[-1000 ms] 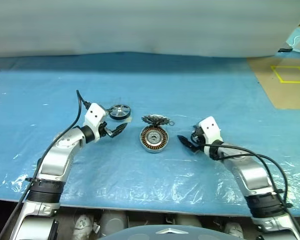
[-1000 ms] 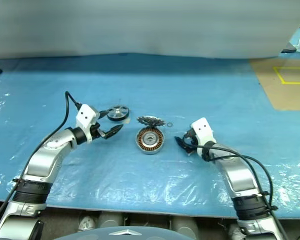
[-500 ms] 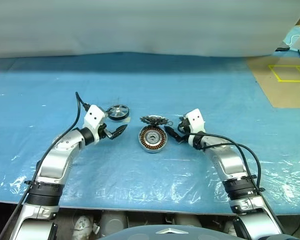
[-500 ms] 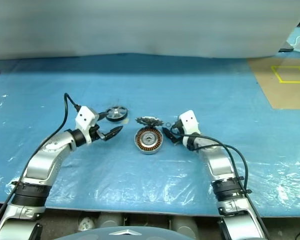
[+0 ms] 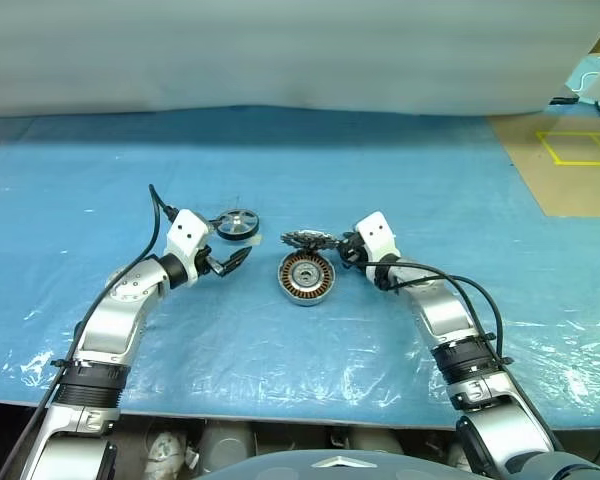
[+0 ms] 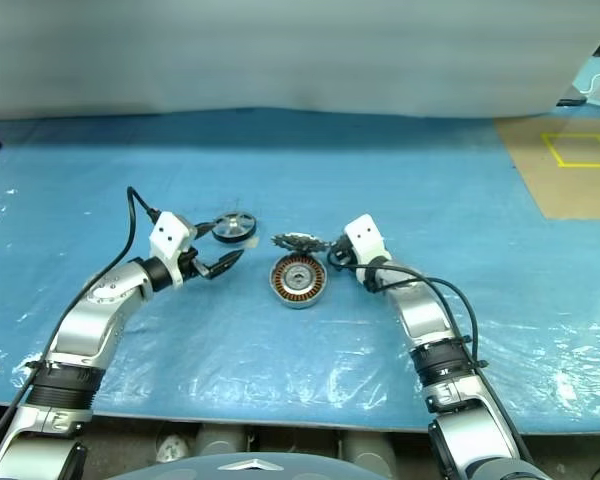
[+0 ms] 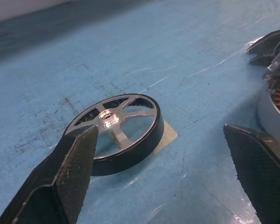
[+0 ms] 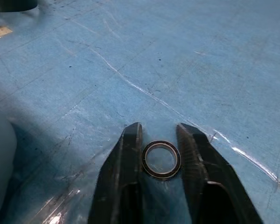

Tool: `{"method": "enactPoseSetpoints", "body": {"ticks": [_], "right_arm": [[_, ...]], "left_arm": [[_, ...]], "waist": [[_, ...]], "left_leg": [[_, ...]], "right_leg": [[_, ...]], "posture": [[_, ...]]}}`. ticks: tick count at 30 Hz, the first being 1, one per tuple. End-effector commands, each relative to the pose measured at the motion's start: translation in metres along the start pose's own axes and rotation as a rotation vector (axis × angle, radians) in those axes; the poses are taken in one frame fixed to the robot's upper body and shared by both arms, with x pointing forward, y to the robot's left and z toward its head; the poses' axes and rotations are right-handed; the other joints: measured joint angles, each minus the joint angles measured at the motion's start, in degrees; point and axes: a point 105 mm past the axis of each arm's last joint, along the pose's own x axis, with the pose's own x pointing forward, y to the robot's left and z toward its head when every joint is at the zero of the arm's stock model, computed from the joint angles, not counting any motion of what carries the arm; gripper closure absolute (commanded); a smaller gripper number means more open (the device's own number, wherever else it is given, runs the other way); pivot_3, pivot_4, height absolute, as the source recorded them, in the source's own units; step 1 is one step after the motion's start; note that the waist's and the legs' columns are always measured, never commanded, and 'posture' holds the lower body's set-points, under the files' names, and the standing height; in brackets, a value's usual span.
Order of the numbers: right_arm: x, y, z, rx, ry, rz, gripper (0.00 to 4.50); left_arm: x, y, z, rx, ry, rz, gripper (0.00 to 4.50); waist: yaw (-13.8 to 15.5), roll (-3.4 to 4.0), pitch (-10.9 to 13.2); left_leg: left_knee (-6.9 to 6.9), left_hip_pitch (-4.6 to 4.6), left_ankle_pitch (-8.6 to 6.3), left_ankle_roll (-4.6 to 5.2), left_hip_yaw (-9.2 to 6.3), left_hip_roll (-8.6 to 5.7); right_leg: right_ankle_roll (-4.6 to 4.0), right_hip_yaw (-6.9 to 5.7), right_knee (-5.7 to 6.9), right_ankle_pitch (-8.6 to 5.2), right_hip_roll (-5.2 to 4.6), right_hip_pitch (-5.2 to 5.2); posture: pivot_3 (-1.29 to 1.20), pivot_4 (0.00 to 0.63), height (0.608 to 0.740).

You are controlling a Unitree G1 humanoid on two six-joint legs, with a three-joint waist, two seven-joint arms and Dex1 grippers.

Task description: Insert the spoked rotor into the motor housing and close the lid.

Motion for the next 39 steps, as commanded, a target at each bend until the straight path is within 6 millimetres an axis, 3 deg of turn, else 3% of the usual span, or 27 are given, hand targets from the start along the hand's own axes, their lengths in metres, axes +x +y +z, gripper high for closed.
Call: {"method": "enactPoseSetpoints", "body": {"ticks": [1,6,9,14,16,19,23,27,31,39], "right_arm": [[-0.021,-0.014,-0.035,0.043,0.128,-0.06,3.91],[-0.061,-0.013,-0.043,0.061,0.169,-0.061,3.91],[-0.086,-0.011,-0.036,0.055,0.184,-0.026,3.91],[-0.114,-0.02,0.025,0.155,0.064,0.028,3.91],[-0.119,-0.013,0.046,0.155,0.024,0.108,3.91],[-0.117,-0.001,0.064,0.048,0.017,0.182,3.91],[-0.106,0.037,0.062,-0.037,0.06,0.354,3.91],[-0.095,0.059,0.067,-0.027,0.045,0.45,3.91],[-0.081,0.066,0.076,-0.009,-0.001,0.46,3.91],[-0.049,0.072,0.056,-0.059,0.0,0.385,3.91]], "left_arm": [[-0.005,0.011,0.009,0.036,-0.033,0.038,0.0],[-0.006,0.015,0.012,0.036,-0.04,0.053,0.0],[-0.004,0.012,0.012,0.031,-0.041,0.045,0.0],[-0.002,0.013,0.012,0.029,-0.052,0.062,0.0],[-0.001,0.016,0.011,0.031,-0.052,0.079,0.0],[0.0,0.018,0.009,0.033,-0.05,0.083,0.0],[0.002,0.014,0.009,0.032,-0.05,0.057,0.0],[0.002,0.005,0.008,0.023,-0.052,0.021,0.0],[0.0,-0.006,0.008,0.005,-0.053,-0.022,0.0],[-0.006,-0.027,0.001,0.017,-0.022,-0.109,0.0]], "waist": [[0.6,0.0,0.0],[1.4,-0.03,0.0],[1.6,-0.03,0.0],[1.0,0.02,0.0],[0.7,0.05,0.0],[0.7,0.05,0.0],[0.8,0.04,0.0],[0.8,0.06,0.0],[0.8,0.05,0.0],[0.7,0.05,0.0]], "left_leg": [[-0.02,-0.01,0.0,0.0,0.0,0.0],[-0.2,-0.06,0.0,0.0,-0.01,0.0],[-0.32,-0.02,0.0,0.0,-0.01,0.0],[-0.42,0.0,0.0,0.01,-0.01,-0.01],[-0.42,-0.01,0.0,0.01,0.0,-0.03],[-0.44,0.02,0.0,0.0,0.0,0.0],[-0.55,-0.06,0.01,-0.01,-0.01,-0.01],[-0.62,-0.11,0.01,-0.02,-0.02,-0.03],[-0.57,-0.1,0.01,-0.02,-0.02,-0.03],[-0.52,-0.11,0.01,-0.02,-0.01,-0.01]], "right_leg": [[0.0,0.0,-0.05,0.0,0.0,0.0],[0.02,-0.07,-0.33,0.0,0.0,0.06],[0.04,-0.08,-0.43,-0.01,0.0,0.08],[0.09,-0.06,-0.43,-0.03,0.02,0.0],[0.09,0.01,-0.36,-0.03,0.02,-0.08],[0.08,0.0,-0.36,-0.03,0.06,-0.09],[0.09,-0.05,-0.45,-0.04,0.05,-0.08],[0.12,-0.06,-0.42,-0.02,0.05,-0.15],[0.09,-0.05,-0.41,-0.04,0.03,-0.14],[0.08,-0.05,-0.38,-0.04,0.03,-0.14]], "posture": [[0.0,0.15,0.74],[0.0,0.15,0.74],[0.0,0.15,0.74],[0.0,0.15,0.74],[0.0,0.15,0.74],[0.0,0.15,0.74],[0.0,0.15,0.74],[0.0,0.15,0.74],[0.0,0.15,0.74],[0.0,0.15,0.74]]}}
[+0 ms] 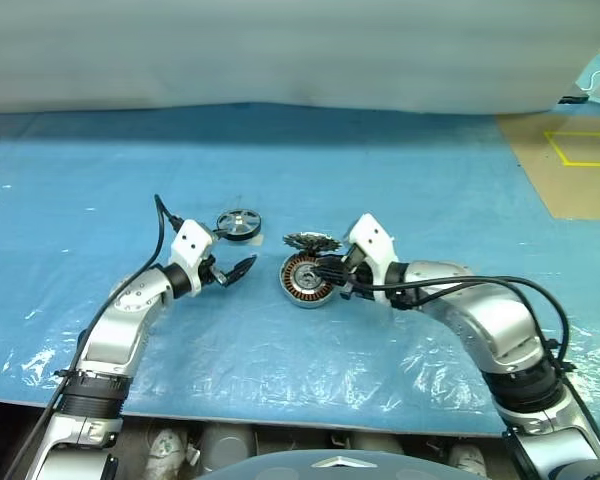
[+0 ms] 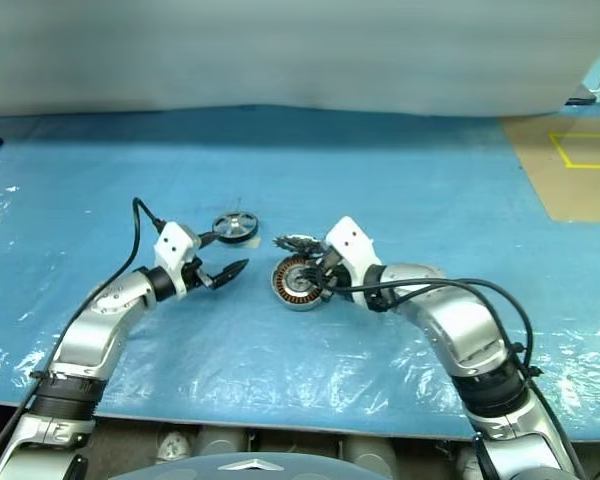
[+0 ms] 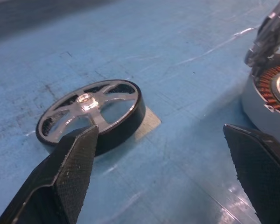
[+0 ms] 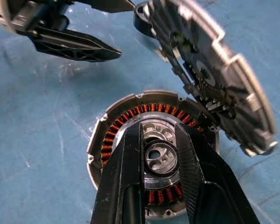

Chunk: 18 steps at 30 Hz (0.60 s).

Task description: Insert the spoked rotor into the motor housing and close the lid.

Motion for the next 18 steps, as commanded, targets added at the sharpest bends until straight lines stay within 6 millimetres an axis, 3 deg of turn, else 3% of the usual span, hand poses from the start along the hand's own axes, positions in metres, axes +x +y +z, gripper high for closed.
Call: {"method": "enactPoseSetpoints", "body": {"ticks": [1,18], "right_arm": [[0.009,-0.003,0.005,-0.067,-0.046,-0.042,3.91],[0.021,0.01,0.003,-0.058,-0.081,-0.008,3.91]], "left_arm": [[-0.001,-0.01,0.01,0.051,-0.024,-0.05,0.0],[-0.01,-0.048,0.009,0.018,-0.072,-0.273,0.0]], "waist": [[0.0,0.0,0.0],[-0.1,0.0,0.0]], "left_leg": [[0.0,0.0,0.0,0.0,0.0,0.01],[0.01,0.04,0.0,0.0,0.01,0.01]], "right_leg": [[0.0,-0.01,0.0,0.0,0.01,0.0],[0.0,0.01,0.03,0.0,0.02,0.01]], "posture": [[0.0,0.15,0.74],[0.0,0.15,0.74]]}}
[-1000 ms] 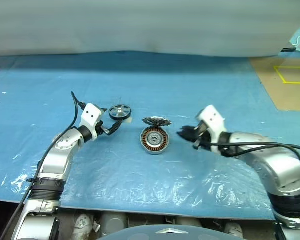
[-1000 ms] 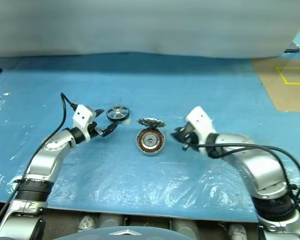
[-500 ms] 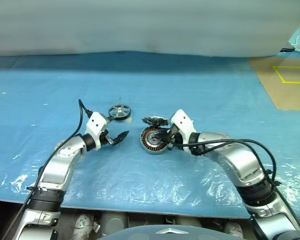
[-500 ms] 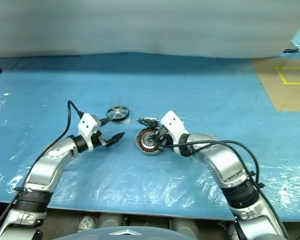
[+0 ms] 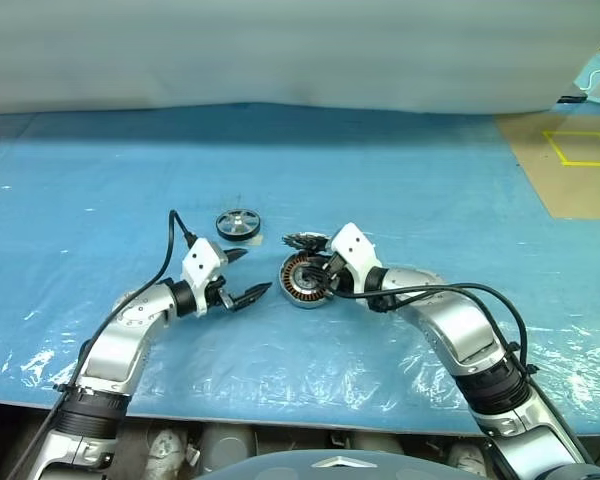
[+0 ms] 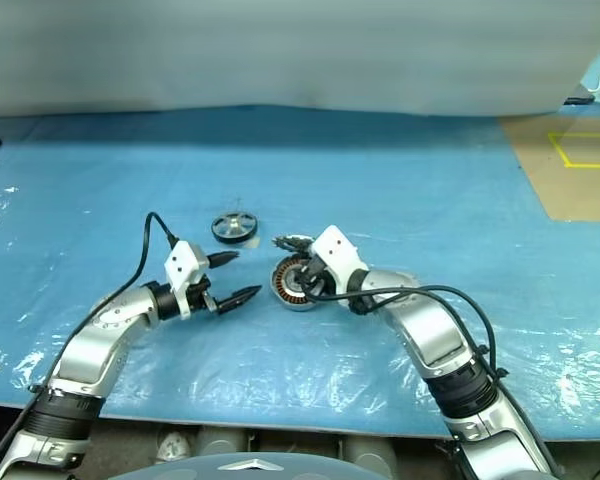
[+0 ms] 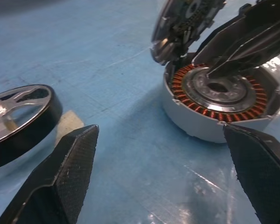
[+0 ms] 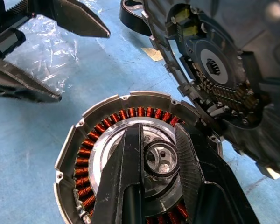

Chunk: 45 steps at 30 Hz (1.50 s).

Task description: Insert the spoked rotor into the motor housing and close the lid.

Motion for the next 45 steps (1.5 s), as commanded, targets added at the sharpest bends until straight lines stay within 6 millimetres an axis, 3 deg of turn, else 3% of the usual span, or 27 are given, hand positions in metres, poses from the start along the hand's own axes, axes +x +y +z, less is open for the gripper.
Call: {"method": "enactPoseSetpoints", "body": {"ticks": [1,8,22,23,26,33,37,40,45], "right_arm": [[0.0,0.009,0.008,-0.011,-0.036,0.034,3.91],[0.003,0.01,0.002,-0.003,-0.026,0.038,3.91],[0.004,0.006,-0.007,-0.005,-0.008,0.017,3.91],[0.004,0.006,-0.007,-0.002,-0.011,0.016,3.18],[-0.004,0.005,0.006,0.023,-0.058,0.019,2.3],[-0.029,0.002,0.042,0.08,-0.159,0.016,2.3],[-0.035,0.001,0.051,0.085,-0.143,0.0,2.3],[-0.034,0.005,0.047,0.056,-0.073,0.012,2.85],[-0.021,0.013,0.049,0.036,-0.028,0.047,4.48]], "left_arm": [[-0.001,-0.013,0.012,0.042,-0.039,-0.073,0.0],[0.002,-0.024,0.012,0.086,-0.033,-0.109,0.0],[0.008,-0.019,0.009,0.082,-0.014,-0.081,0.0],[0.008,-0.019,0.009,0.082,-0.013,-0.081,0.0],[0.008,-0.02,0.011,0.076,-0.02,-0.078,0.0],[0.01,-0.021,0.015,0.07,-0.031,-0.077,0.0],[0.012,-0.021,0.016,0.068,-0.03,-0.082,0.0],[0.013,-0.021,0.016,0.067,-0.028,-0.083,0.0],[0.014,-0.021,0.018,0.066,-0.025,-0.084,0.0]], "waist": [[0.0,0.0,0.0],[0.0,0.0,0.0],[0.0,0.0,0.0],[0.0,0.0,0.0],[0.0,0.0,0.0],[0.1,0.0,0.0],[0.0,0.0,0.0],[0.1,0.0,0.0],[0.0,0.01,0.0]], "left_leg": [[0.0,0.0,0.0,0.0,0.0,0.0],[0.0,0.0,0.0,0.0,0.0,0.0],[0.09,0.06,0.0,0.0,0.0,-0.01],[0.09,0.06,0.0,0.0,0.0,0.0],[0.09,0.07,0.0,0.0,0.01,0.0],[0.13,0.05,0.0,0.01,0.0,0.0],[0.13,0.07,0.0,0.0,0.0,-0.01],[0.13,0.08,0.0,0.0,0.0,-0.01],[0.13,0.08,0.0,0.0,0.0,0.0]], "right_leg": [[0.0,0.0,0.0,0.0,0.0,0.0],[0.0,0.01,0.0,0.0,-0.01,0.01],[0.0,0.03,0.07,0.01,-0.01,0.06],[0.0,0.03,0.07,0.01,-0.01,0.06],[0.0,0.03,0.08,0.01,-0.01,0.07],[0.0,0.02,0.09,0.01,0.0,0.06],[0.0,0.03,0.11,0.01,0.0,0.06],[0.0,0.03,0.12,0.01,-0.01,0.07],[0.0,0.03,0.13,0.01,0.0,0.06]], "posture": [[0.0,0.15,0.74],[0.0,0.15,0.74],[0.0,0.15,0.74],[0.0,0.15,0.74],[0.0,0.15,0.74],[0.0,0.15,0.74],[0.0,0.15,0.74],[0.0,0.15,0.74],[0.0,0.15,0.74]]}}
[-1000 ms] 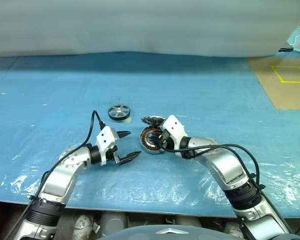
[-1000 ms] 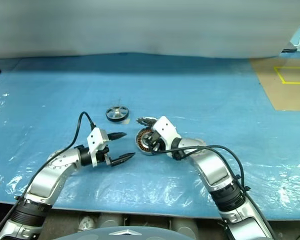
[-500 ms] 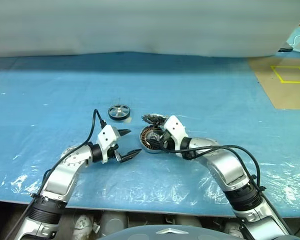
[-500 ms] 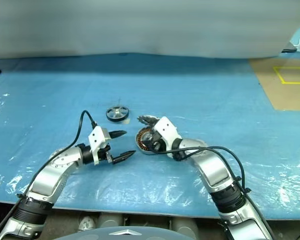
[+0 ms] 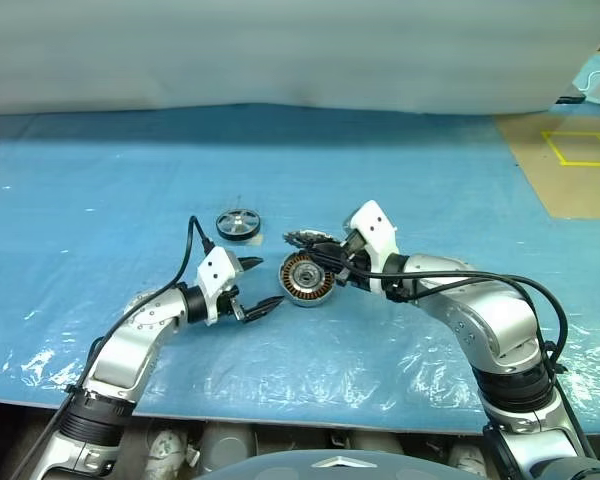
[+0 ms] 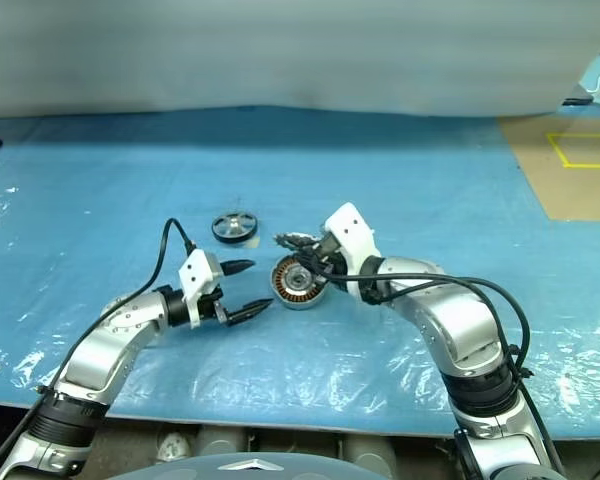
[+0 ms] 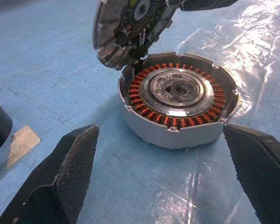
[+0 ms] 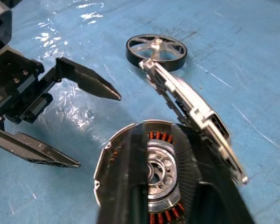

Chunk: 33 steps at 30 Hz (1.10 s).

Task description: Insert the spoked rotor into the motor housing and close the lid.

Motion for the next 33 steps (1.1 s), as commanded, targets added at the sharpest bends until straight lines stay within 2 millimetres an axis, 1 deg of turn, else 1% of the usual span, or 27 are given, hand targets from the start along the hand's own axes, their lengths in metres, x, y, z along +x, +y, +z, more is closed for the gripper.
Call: {"method": "enactPoseSetpoints", "body": {"ticks": [1,6,15,25,33], "right_arm": [[0.006,0.01,0.012,-0.045,-0.008,0.034,4.48],[0.009,0.011,0.012,-0.06,0.04,0.042,4.48],[0.01,0.009,-0.003,-0.062,0.143,0.046,4.48],[0.015,0.008,-0.015,-0.041,0.188,0.051,4.48],[0.02,0.004,-0.021,-0.043,0.202,0.049,4.48]], "left_arm": [[0.002,-0.002,0.014,0.031,-0.036,-0.011,0.0],[0.002,0.001,0.015,0.036,-0.032,0.005,0.0],[0.002,0.004,0.015,0.033,-0.026,0.022,0.0],[-0.001,0.006,0.011,0.028,-0.023,0.039,0.0],[0.0,0.008,0.01,0.028,-0.023,0.049,0.0]], "waist": [[0.0,0.0,0.0],[0.1,0.0,0.0],[0.1,0.0,0.0],[0.1,0.0,0.0],[0.1,0.0,0.0]], "left_leg": [[0.0,0.0,0.0,0.0,0.0,0.0],[0.01,-0.02,0.0,0.0,0.0,-0.02],[0.02,-0.02,0.0,-0.01,0.0,-0.01],[0.18,-0.01,0.0,-0.01,-0.01,0.0],[0.37,0.0,0.0,-0.01,-0.01,0.0]], "right_leg": [[0.0,0.0,0.0,0.0,0.0,0.0],[0.01,0.01,0.0,0.0,-0.02,0.01],[0.03,0.01,0.02,0.02,-0.01,0.01],[0.0,0.02,0.18,0.0,-0.01,0.0],[0.0,0.06,0.38,0.0,-0.02,-0.01]], "posture": [[0.0,0.15,0.74],[0.0,0.15,0.74],[0.0,0.15,0.74],[0.0,0.15,0.74],[0.0,0.15,0.74]]}}
